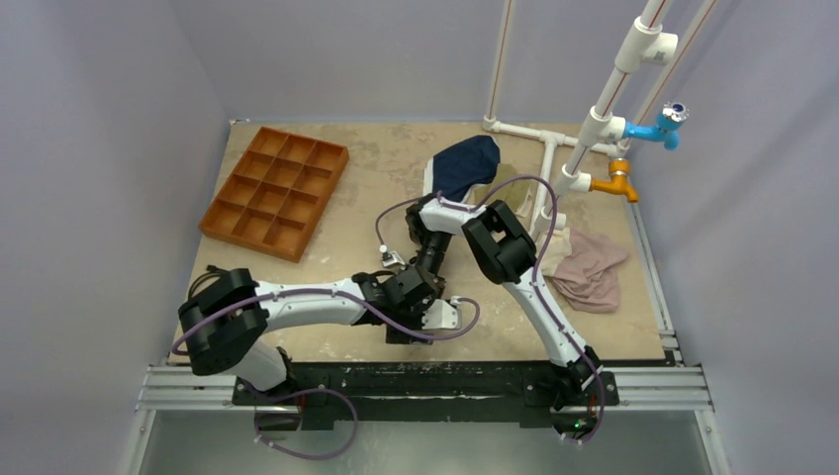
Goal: Roll the underwear
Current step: Roll the underwear to the center of the board.
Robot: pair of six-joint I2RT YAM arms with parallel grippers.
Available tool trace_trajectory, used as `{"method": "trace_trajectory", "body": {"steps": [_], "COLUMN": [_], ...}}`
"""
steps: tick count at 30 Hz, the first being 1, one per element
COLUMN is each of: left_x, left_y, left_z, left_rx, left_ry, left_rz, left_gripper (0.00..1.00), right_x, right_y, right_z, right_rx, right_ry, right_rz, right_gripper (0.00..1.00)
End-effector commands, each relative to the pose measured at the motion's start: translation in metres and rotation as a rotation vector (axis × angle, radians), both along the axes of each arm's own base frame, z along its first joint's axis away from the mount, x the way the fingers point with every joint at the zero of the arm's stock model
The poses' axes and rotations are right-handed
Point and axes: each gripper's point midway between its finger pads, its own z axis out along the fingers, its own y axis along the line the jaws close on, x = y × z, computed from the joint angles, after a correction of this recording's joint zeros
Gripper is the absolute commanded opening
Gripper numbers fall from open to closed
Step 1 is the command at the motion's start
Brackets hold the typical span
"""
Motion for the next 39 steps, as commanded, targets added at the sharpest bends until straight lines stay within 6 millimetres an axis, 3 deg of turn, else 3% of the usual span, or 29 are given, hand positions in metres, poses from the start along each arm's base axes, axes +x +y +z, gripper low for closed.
{"method": "trace_trajectory", "body": {"steps": [1,7,13,19,23,27,29,32,39], "left_x": [0.018,0.019,0.019,0.005,-0.003,-0.014,-0.017,-0.019,-0.017], "left_y": [-0.034,-0.040,-0.040,-0.041,-0.043,-0.043,-0.043,-0.043,-0.043], "left_z": [0.015,0.000,-0.008,-0.023,-0.025,-0.023,-0.024,-0.024,-0.025], "left_rx": [-0.087,-0.063,-0.059,-0.039,-0.030,-0.025,-0.021,-0.018,-0.014], "left_ry": [-0.022,0.020,0.030,0.108,0.154,0.208,0.227,0.243,0.296], "left_rz": [0.062,0.134,0.158,0.119,0.086,0.044,0.033,0.030,0.044], "left_gripper": [0.76,0.70,0.52,0.27,0.00,0.00,0.00,0.00,0.00], "right_x": [0.035,0.035,0.036,0.038,0.041,0.045,0.049,0.053,0.064], "right_y": [-0.035,-0.036,-0.037,-0.036,-0.036,-0.035,-0.035,-0.038,-0.054], "right_z": [-0.099,-0.098,-0.097,-0.097,-0.095,-0.086,-0.080,-0.068,-0.046], "right_rx": [-0.008,-0.005,-0.004,-0.001,0.000,0.007,0.008,0.014,0.009], "right_ry": [-0.267,-0.265,-0.262,-0.269,-0.286,-0.310,-0.327,-0.350,-0.399], "right_rz": [0.199,0.196,0.191,0.185,0.187,0.178,0.171,0.159,0.136], "right_gripper": [0.08,0.08,0.08,0.11,0.18,0.34,0.50,0.64,0.72]}}
